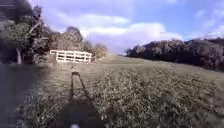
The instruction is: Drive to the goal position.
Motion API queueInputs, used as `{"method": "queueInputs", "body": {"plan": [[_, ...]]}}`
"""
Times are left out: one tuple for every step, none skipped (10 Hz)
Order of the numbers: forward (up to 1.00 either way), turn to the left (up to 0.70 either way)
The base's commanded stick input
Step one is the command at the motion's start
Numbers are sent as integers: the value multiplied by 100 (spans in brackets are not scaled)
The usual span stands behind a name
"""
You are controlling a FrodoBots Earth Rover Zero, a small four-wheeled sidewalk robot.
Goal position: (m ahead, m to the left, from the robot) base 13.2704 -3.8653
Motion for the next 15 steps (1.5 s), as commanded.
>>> {"method": "queueInputs", "body": {"plan": [[85,0],[85,0],[85,0],[85,0],[85,0],[85,0],[85,0],[85,0],[85,0],[85,0],[85,0],[85,0],[85,0],[85,0],[85,0]]}}
